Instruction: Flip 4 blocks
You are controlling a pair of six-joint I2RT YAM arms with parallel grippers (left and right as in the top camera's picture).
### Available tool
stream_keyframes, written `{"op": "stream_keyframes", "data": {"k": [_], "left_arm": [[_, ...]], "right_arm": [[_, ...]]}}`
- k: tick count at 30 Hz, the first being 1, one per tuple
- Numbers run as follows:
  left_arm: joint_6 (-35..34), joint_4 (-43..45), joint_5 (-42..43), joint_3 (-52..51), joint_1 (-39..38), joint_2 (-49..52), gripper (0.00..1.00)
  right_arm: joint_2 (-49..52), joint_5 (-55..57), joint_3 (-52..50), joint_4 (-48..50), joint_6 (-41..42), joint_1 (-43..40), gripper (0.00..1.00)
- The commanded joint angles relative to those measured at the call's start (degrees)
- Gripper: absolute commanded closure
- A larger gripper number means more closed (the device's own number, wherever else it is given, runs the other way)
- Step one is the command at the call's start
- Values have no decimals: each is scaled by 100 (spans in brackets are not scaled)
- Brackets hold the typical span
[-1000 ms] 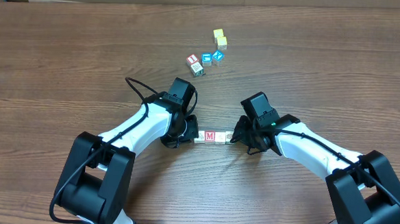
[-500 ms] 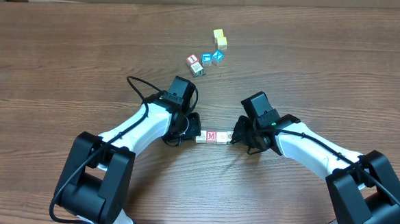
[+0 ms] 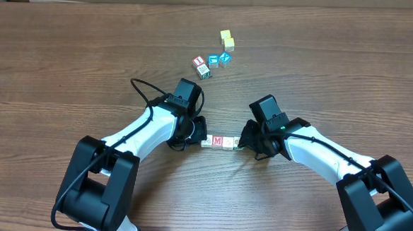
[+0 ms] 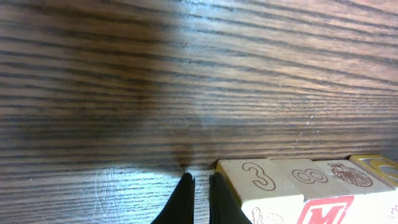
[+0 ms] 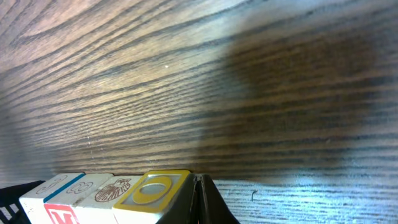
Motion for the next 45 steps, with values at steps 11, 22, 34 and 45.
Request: {"op": "stream_keyframes", "data": {"k": [11, 22, 34, 45], "left_arm": [[105, 262, 197, 24, -31, 55, 96], [109, 686, 166, 24, -31, 55, 96], [109, 896, 35, 22, -42, 190, 96], [109, 1025, -20, 22, -42, 192, 96]], "right_arm": [[0, -476, -24, 79, 817, 240, 96], [0, -787, -24, 37, 1545, 304, 96], [0, -876, -24, 35, 2468, 474, 96], [0, -881, -24, -72, 3812, 763, 96]]}}
